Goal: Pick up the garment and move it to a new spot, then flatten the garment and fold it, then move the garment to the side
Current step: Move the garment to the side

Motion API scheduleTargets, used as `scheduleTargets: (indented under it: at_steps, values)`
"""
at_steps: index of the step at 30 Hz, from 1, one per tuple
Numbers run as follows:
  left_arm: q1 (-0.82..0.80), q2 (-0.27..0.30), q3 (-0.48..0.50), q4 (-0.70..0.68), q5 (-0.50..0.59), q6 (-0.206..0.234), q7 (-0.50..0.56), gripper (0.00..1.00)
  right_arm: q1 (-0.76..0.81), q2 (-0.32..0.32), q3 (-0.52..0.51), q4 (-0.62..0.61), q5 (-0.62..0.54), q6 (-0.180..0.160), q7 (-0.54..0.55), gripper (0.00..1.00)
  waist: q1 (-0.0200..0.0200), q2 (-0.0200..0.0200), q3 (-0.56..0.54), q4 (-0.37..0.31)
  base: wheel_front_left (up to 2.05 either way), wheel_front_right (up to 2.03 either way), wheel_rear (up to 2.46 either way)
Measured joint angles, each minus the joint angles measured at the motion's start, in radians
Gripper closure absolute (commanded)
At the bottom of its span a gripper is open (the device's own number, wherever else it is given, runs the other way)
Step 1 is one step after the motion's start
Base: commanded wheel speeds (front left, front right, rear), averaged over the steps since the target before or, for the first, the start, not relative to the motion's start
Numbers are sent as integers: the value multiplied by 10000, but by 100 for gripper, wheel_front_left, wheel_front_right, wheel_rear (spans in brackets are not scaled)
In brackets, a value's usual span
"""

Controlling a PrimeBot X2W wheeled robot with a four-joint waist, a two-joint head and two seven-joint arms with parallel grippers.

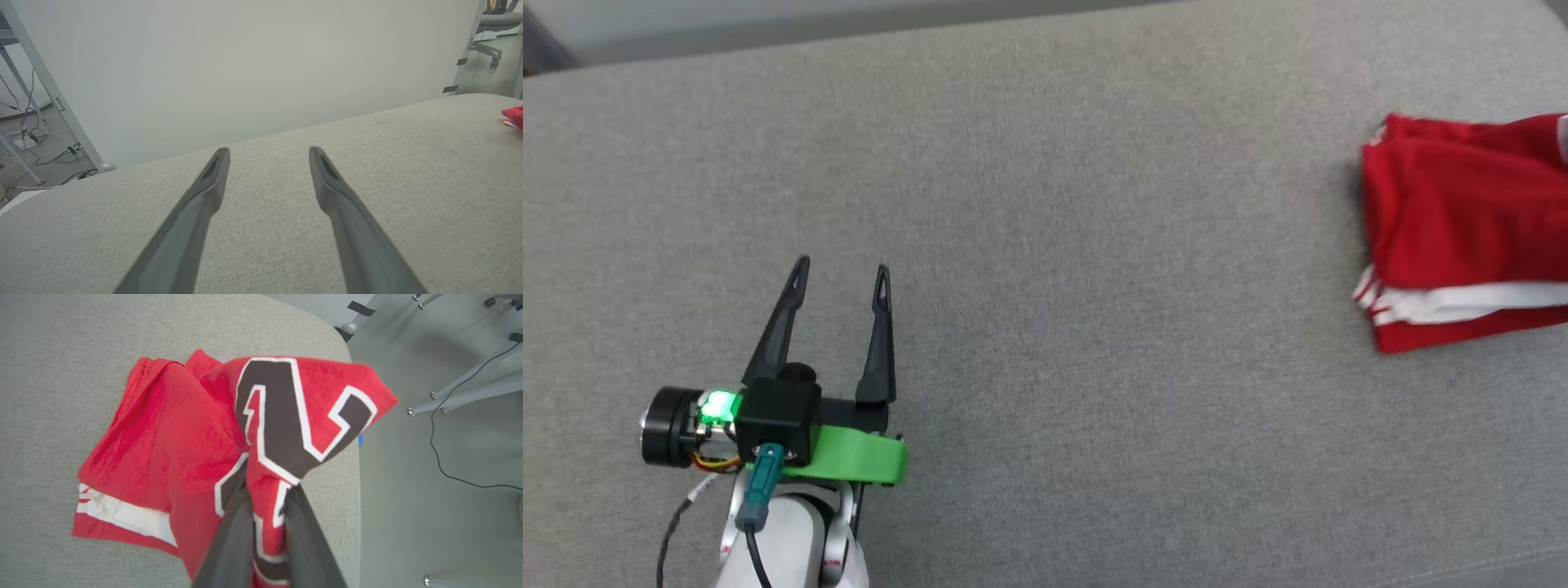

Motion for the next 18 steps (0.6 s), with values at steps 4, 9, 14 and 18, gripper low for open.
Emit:
scheduleTargets:
  at_steps: [4, 9, 14, 18]
  values:
    - [-445, 119, 15, -500, 79, 86, 0, 0, -985, -130, -395, 1709, -431, 2, -198, 100, 1, 0, 1057, 6, 0, 0, 0]
    - [-724, 180, -2, -784, 142, 159, 2, 0, -1679, -105, -936, 2995, -984, 0, -397, 100, 1, 0, 1864, 68, 0, 0, 0]
    - [-914, 261, -19, -815, 142, 211, 2, 0, -2127, 13, -1312, 3963, -1417, 0, -744, 100, 2, 0, 2430, 174, 0, 0, 0]
    - [-928, 282, -59, -792, 142, 261, 2, 0, -2275, 437, -1586, 4514, -1684, 0, -1277, 0, 2, 0, 2494, 286, 0, 0, 0]
